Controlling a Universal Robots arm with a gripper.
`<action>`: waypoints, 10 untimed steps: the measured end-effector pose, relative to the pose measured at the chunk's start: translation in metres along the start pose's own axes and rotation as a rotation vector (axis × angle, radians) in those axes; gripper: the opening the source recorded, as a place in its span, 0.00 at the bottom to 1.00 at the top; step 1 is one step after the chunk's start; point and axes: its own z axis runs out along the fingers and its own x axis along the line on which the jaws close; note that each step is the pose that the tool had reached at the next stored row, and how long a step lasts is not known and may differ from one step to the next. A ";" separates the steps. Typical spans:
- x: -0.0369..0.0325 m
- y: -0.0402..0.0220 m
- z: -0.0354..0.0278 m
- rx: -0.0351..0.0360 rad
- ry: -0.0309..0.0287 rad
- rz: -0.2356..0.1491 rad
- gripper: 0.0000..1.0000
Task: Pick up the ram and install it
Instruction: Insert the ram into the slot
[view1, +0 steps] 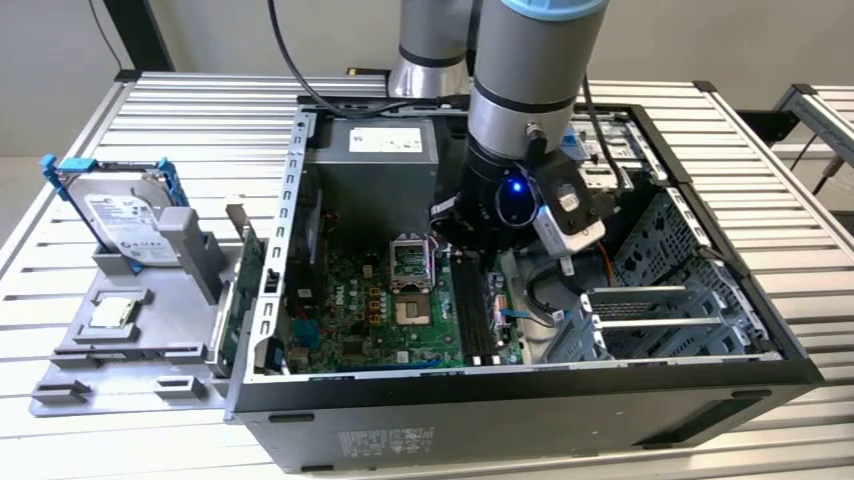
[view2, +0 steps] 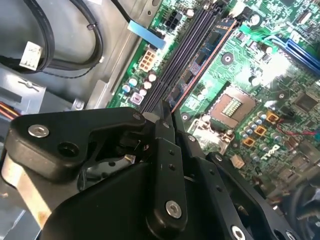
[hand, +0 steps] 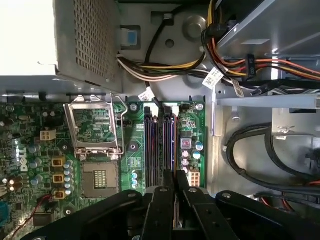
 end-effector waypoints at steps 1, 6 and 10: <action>0.0000 0.0000 0.0018 0.0001 0.0000 0.000 0.00; 0.0002 0.0000 0.0110 0.0002 0.0001 0.000 0.00; -0.0043 0.0002 0.0163 0.0003 0.0002 0.000 0.00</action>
